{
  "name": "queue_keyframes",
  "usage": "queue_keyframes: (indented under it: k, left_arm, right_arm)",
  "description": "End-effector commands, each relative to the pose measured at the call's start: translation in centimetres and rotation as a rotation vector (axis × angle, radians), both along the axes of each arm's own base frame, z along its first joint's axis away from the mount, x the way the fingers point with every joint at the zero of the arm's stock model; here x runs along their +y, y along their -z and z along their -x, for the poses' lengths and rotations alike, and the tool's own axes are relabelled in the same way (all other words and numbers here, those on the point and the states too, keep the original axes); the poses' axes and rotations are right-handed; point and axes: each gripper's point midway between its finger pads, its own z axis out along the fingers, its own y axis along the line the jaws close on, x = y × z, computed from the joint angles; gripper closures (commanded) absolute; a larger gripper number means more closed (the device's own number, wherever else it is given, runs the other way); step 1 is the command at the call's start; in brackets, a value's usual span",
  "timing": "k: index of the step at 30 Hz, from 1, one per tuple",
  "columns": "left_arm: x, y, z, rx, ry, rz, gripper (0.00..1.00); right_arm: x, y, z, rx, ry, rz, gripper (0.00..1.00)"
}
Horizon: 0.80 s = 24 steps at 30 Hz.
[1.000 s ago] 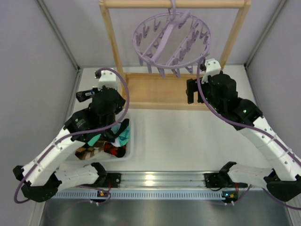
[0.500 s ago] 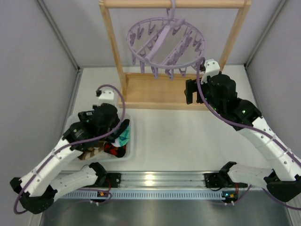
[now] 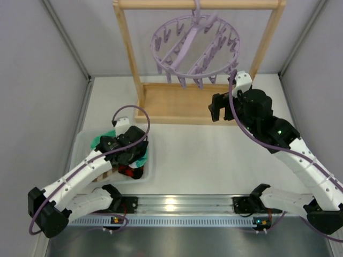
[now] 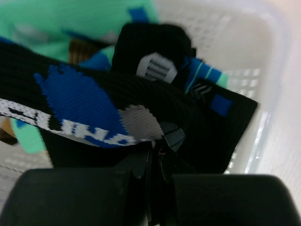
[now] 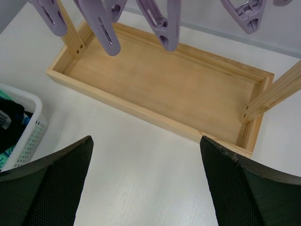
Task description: Remove the socks clipped to the hanger
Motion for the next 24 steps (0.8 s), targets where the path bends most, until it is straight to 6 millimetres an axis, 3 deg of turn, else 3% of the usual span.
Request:
queue_keyframes:
  k: [1,6,8,9,11,13,15,18,19,20,24]
  left_arm:
    - [0.6,3.3,2.2,0.018,-0.211,0.155,1.0]
    - [1.5,7.7,3.4,0.01,-0.389,0.298,1.0]
    - [1.2,8.6,2.6,-0.007,-0.392,0.351,1.0]
    - [2.5,10.2,2.9,0.023,-0.415,0.328,1.0]
    - [2.8,11.7,2.6,0.068,-0.453,0.377,1.0]
    - [2.8,12.0,2.6,0.097,-0.451,0.39,1.0]
    - [2.6,11.1,2.1,0.079,-0.421,0.402,1.0]
    - [1.9,8.0,1.1,-0.011,-0.341,0.447,1.0]
    - [1.7,7.3,1.0,-0.028,-0.315,0.459,0.96]
    - [1.2,6.1,0.7,-0.051,-0.281,0.484,0.75]
    - [1.3,2.8,0.6,-0.119,-0.219,0.486,0.31]
  right_arm:
    - [0.8,-2.0,-0.1,-0.059,-0.032,-0.097,0.09]
    - [1.9,-1.0,0.1,-0.041,-0.075,-0.128,0.09]
    - [2.1,-0.5,0.2,-0.033,-0.084,-0.13,0.09]
    - [2.0,-0.2,0.2,-0.027,-0.082,-0.126,0.09]
    - [1.8,-0.1,0.3,-0.034,-0.075,-0.124,0.09]
    - [1.5,0.1,0.3,-0.034,-0.065,-0.115,0.09]
    - [1.3,0.0,0.2,-0.037,-0.056,-0.109,0.09]
    - [1.4,0.0,0.2,-0.034,-0.059,-0.112,0.09]
    - [1.6,0.1,0.1,-0.03,-0.064,-0.11,0.09]
    - [1.6,0.2,0.0,-0.026,-0.06,-0.109,0.09]
    - [1.8,0.3,-0.1,-0.023,-0.059,-0.109,0.09]
